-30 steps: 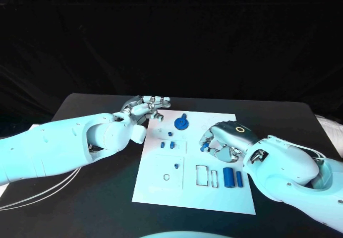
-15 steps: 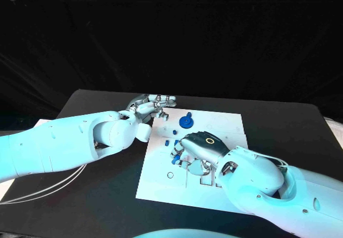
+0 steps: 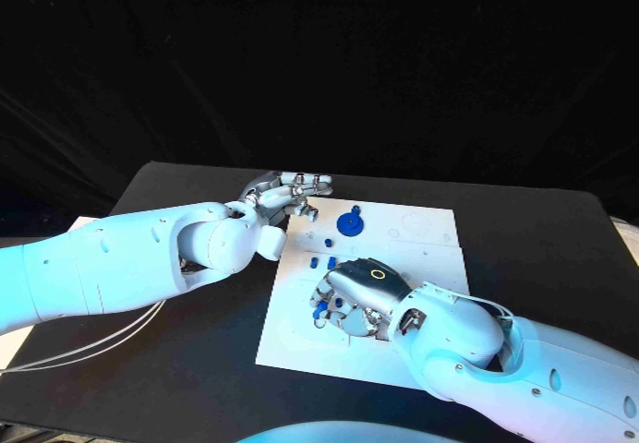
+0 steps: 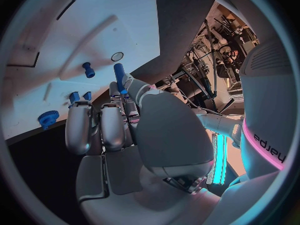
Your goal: Assemble the parts on the task board
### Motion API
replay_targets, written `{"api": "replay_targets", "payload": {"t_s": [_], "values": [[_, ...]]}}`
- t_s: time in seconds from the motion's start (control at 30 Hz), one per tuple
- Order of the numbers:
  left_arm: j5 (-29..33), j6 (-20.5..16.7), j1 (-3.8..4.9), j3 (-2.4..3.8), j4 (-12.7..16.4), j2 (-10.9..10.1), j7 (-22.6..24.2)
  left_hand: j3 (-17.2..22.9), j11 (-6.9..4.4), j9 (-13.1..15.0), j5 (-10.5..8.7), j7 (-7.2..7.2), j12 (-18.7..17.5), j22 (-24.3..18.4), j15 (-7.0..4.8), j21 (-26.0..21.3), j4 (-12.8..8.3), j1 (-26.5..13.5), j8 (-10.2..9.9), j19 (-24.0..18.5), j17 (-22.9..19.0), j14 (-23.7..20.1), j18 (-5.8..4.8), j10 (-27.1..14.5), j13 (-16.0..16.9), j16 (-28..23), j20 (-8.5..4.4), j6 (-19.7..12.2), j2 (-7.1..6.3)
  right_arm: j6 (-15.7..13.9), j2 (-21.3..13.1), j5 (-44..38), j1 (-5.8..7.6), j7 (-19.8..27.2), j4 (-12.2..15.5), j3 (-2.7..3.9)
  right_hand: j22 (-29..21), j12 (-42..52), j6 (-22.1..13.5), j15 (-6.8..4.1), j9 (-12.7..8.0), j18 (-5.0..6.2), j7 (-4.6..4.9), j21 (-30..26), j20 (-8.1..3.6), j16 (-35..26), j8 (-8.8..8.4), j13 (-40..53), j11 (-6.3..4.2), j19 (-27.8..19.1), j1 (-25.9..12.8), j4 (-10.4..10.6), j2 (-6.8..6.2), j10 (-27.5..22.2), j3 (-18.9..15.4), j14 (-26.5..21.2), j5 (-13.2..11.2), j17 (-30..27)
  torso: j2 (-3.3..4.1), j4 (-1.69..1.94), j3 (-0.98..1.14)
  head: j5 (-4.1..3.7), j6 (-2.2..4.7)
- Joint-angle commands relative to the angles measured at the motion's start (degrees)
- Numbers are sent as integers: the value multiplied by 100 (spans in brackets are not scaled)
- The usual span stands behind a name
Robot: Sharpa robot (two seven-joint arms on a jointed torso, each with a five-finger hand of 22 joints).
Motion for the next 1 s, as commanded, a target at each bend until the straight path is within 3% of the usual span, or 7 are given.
{"api": "replay_targets", "payload": {"t_s": [0.03, 1.0], "values": [[10, 108, 1, 3, 6, 13, 26, -23, -7, -7, -7, 0, 23, -5, 22, -37, -13, 5, 21, -3, -4, -33, 48, -42, 1, 20, 12, -38, 44, 111, 26, 54, -16, 159, -36, -6, -1, 25, -8, 6, 9, -68, 29, 20, 35, -15, -19, 22, -208, 2, 98, -61, 68, 245, 93, 142, 35, -7, -1, 5, 2, 11, -16], [9, 114, 0, 3, 2, -8, 18, -31, -6, -7, -8, 1, 27, -6, 22, -39, -19, 6, 24, -2, -2, -33, 48, -44, 1, 24, 12, -40, 44, 495, -36, -70, -44, 38, -78, -18, -4, 11, -10, 13, 14, -66, 36, 19, 43, -17, -25, 27, -202, -6, 84, -86, 74, 253, 137, 140, 53, -15, -1, -4, 0, 19, -51]]}}
